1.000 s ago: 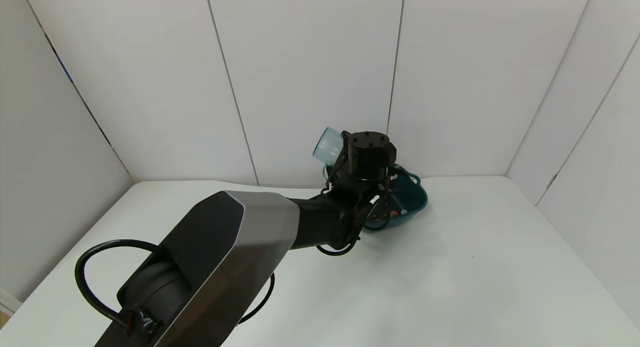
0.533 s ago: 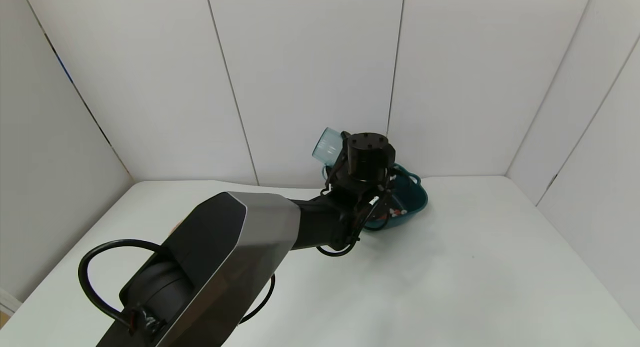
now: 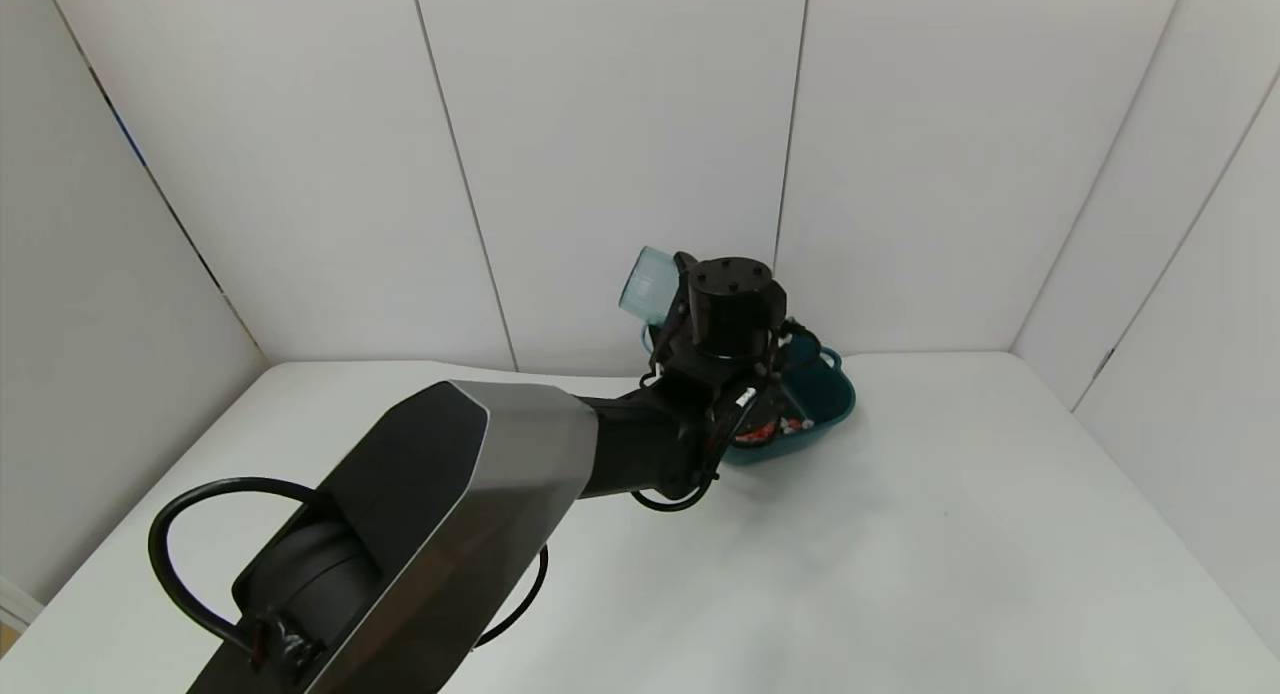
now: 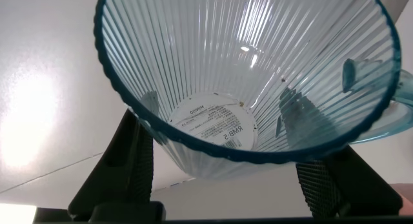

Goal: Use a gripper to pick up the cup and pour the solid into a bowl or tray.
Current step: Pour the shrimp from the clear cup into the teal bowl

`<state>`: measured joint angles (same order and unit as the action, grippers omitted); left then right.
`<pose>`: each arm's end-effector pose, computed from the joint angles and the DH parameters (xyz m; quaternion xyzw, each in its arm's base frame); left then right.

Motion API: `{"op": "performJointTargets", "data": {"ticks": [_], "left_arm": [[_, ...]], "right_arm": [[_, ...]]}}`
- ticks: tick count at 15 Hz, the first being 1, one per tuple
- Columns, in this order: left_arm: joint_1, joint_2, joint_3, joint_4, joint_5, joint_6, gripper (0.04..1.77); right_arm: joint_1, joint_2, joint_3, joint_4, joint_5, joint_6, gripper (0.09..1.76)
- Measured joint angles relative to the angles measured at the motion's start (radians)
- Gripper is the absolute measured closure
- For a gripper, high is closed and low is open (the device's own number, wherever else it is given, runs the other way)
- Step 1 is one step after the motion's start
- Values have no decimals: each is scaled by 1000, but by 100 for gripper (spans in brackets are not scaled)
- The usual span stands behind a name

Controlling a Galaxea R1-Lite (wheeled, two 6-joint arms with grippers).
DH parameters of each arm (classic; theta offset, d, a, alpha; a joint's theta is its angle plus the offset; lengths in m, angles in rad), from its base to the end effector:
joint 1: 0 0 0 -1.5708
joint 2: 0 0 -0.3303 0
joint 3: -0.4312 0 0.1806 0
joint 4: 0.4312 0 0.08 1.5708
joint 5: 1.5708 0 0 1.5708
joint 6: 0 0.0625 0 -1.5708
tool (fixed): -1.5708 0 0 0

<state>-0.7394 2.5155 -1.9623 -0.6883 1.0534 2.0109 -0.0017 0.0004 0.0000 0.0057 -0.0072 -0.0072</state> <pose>0.4480 -0.3351 0.1865 0.8039 0.1092 0.1192 0.5724 -0.0237 -0.0004 0.0747 -0.0036 0.0031 -0.0044 1.0000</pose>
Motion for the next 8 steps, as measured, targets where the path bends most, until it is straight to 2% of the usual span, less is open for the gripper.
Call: {"op": "performJointTargets", "data": {"ticks": [3, 8], "left_arm": [[-3, -17, 26, 1, 1, -27, 56], [-14, -87, 177, -16, 0, -73, 56]], "right_arm": [[0, 0, 0, 0, 0, 0, 14], [-1, 0, 0, -6, -2, 6, 14]]}}
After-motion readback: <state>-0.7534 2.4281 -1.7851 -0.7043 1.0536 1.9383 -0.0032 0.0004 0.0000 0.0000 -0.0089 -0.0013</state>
